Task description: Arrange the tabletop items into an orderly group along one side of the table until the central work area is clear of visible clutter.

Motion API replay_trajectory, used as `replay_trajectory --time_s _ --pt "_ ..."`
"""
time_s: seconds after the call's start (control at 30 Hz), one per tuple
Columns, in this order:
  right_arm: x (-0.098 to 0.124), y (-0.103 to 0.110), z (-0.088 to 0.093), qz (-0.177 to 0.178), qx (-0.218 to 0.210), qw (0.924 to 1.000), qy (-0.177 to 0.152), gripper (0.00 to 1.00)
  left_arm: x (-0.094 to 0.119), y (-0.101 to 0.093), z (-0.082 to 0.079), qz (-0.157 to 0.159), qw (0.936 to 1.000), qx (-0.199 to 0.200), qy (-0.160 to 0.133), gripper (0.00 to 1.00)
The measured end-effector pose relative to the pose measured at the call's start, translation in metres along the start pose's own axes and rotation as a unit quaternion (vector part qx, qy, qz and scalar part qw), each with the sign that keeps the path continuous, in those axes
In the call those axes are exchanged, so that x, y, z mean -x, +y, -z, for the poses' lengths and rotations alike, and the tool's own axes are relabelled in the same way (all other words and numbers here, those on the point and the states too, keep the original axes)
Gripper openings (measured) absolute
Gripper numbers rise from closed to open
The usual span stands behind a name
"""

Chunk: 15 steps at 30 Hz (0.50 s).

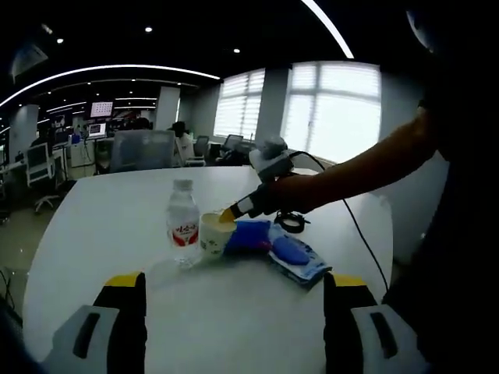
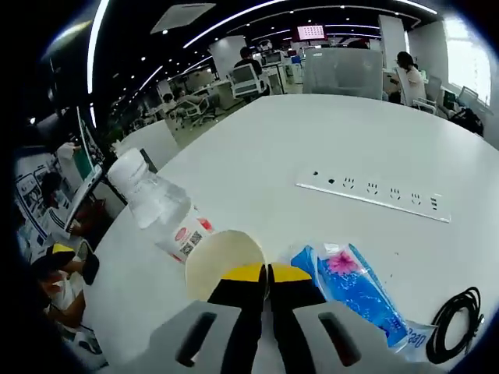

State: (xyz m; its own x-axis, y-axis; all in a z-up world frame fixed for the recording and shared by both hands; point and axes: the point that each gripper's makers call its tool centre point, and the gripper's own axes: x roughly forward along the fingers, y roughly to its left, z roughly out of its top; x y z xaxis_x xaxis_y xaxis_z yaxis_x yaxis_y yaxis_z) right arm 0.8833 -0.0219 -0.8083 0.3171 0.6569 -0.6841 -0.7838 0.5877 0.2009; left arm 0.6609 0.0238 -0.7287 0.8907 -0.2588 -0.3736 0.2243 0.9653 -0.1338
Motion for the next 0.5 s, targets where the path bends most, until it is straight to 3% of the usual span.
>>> replay_trajectory --time_s 0.27,0.5 --pt "-0.0019 -0.0017 -0.0043 0.006 0.015 0.9999 -0.005 0.00 -0.0008 0.0019 0.0000 0.002 1.0000 -0.001 0.001 0.93" --pt "-0.0035 -0.0028 -0.0035 0.002 0.003 1.0000 0.002 0.00 -0.0015 0.0010 -0.0001 0.003 1.0000 0.000 0.001 0.93"
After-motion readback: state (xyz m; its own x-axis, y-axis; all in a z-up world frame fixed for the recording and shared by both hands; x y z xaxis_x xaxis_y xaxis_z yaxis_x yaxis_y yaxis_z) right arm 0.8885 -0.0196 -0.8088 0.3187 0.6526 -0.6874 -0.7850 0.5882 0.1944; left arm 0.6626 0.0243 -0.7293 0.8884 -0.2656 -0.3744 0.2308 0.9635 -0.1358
